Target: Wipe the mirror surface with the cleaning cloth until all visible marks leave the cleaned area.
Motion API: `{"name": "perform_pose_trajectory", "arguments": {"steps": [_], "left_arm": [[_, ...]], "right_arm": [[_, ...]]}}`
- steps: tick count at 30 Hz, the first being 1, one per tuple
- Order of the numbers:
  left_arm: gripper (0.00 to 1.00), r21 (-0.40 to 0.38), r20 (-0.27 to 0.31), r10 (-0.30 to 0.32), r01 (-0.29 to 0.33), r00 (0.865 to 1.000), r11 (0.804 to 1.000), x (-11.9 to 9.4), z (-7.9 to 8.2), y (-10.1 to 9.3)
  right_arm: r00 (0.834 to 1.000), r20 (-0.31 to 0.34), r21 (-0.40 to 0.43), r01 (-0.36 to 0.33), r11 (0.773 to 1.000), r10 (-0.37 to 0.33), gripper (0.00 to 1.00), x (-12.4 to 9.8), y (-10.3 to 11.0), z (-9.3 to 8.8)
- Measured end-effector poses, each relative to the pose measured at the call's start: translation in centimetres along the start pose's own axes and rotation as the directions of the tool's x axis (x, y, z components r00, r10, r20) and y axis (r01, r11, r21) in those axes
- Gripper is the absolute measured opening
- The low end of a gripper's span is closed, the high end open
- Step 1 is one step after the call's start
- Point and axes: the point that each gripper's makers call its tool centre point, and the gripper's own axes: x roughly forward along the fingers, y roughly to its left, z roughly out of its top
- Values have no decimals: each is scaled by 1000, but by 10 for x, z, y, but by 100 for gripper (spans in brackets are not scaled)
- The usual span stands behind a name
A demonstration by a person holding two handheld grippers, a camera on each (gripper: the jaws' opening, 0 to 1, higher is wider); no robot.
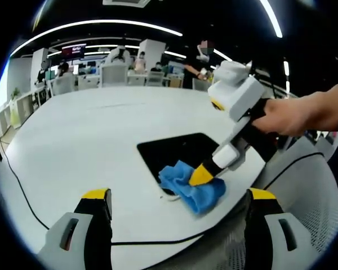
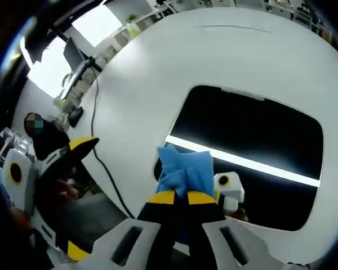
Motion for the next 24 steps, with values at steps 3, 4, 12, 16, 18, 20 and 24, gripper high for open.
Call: {"name": "perform_pose_trajectory", "arguments": {"steps": [3, 4, 12, 16, 18, 20, 24], "left_arm": [[99, 1, -3, -1, 1, 1000, 1000, 0, -1, 0], [99, 2, -3, -1, 1, 1000, 1000, 0, -1, 0], [99, -1, -2, 0, 0, 1000, 1000, 0, -1, 0], [99, -3, -1, 0, 0, 1000, 1000, 0, -1, 0], [99, -7, 0, -1, 1, 1000, 1000, 0, -1, 0], [99, -5, 0, -1, 1, 1000, 1000, 0, -1, 0], [99, -5, -2, -1, 1, 1000, 1000, 0, -1, 0]], "right_arm": [[1000, 1, -19, -1, 1000, 1, 0, 0, 0, 1], [1000, 1, -24, -2, 1000, 2, 0, -1, 0, 1], [1000, -4, -12, 8, 1000, -8, 0, -5, -12, 1], [1000, -5, -1, 9, 1000, -9, 0, -8, -17, -1], [1000, -4, -2, 6, 1000, -6, 0, -9, -19, -2], [1000, -4, 5, 5, 1000, -5, 0, -10, -20, -2], [1000, -4, 6, 12, 1000, -12, 0, -12, -25, -2]]}}
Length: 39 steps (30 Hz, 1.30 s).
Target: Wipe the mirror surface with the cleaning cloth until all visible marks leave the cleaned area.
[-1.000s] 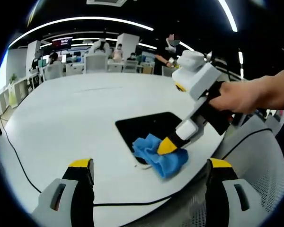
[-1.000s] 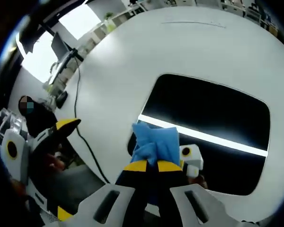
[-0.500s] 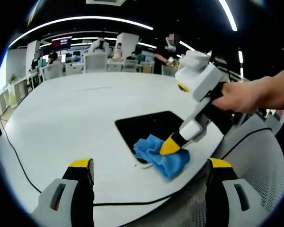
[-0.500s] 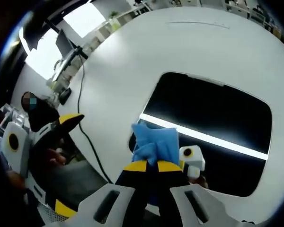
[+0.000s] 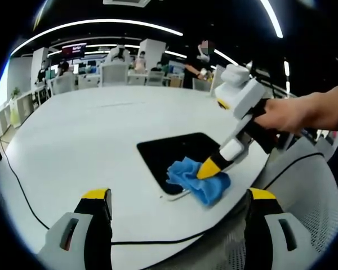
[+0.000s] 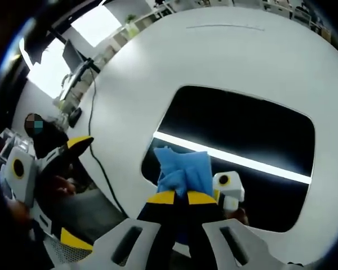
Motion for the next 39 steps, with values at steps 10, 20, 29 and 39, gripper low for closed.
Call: {"name": "perform_pose_trajectory", "arguments": {"steps": [10, 20, 29, 39], "left_arm": [[99, -5, 2, 1, -1, 1000, 1000, 0, 0, 1], [99, -11, 6, 2, -1, 1000, 1000, 0, 1, 1], [99, -17, 7, 3, -3, 1000, 1000, 0, 1, 2], [99, -16, 6, 0, 0, 1000, 1000, 0, 1, 2]], "right_arm": [[1000, 5, 20, 5, 1000, -5, 0, -5, -12, -3], [1000, 4, 30, 10, 1000, -10, 0, -5, -12, -3], [1000, 4, 36, 26, 999, -26, 0, -1, -16, 8], [999, 17, 43, 43, 998, -44, 0, 5, -24, 29]]}}
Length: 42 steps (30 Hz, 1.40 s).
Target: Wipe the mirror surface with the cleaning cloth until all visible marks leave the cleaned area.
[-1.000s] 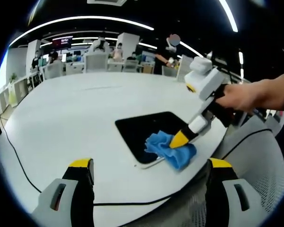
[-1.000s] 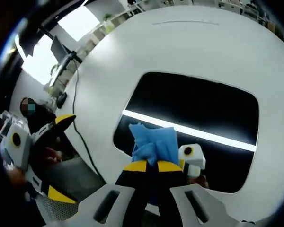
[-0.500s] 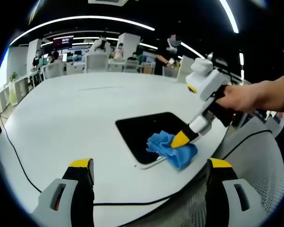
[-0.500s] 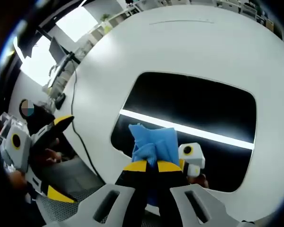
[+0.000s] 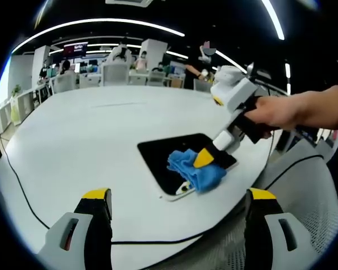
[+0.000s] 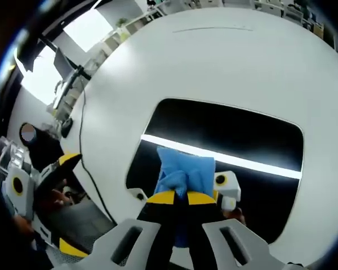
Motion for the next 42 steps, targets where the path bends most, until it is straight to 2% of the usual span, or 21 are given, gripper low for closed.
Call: {"name": "perform_pose_trajectory", "arguments": {"steps": [6, 22, 42], "left_arm": [[99, 0, -1, -2, 2, 1000, 1000, -1, 0, 1], [99, -2, 2, 0, 0, 1000, 1000, 0, 0, 0], [99, -4, 2, 4, -4, 1000, 1000, -1, 0, 1]], "right_arm": [[1000, -1, 6, 2, 1000, -2, 0, 4, -4, 13], [999, 11, -48, 52, 998, -51, 0, 12, -17, 46], [996, 16, -71, 86, 994, -85, 0, 19, -30, 83]]}}
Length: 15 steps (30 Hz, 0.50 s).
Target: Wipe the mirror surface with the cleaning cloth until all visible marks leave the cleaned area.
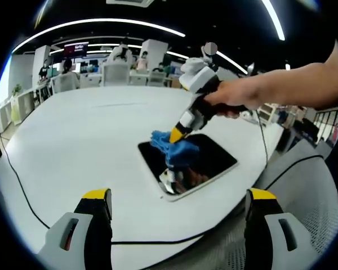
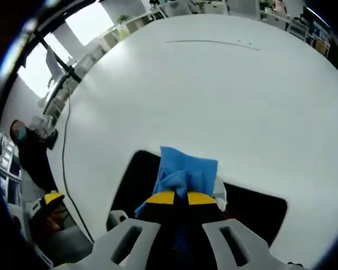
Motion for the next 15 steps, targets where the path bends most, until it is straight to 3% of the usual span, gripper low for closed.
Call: {"name": "perform_pose_trajectory", "arguments": {"steps": [15], "left_arm": [[99, 0, 8, -3, 3, 1000, 1000, 2, 2, -1]], "right_arm": [[999, 16, 10, 29, 1000, -29, 0, 1, -4, 12]]}}
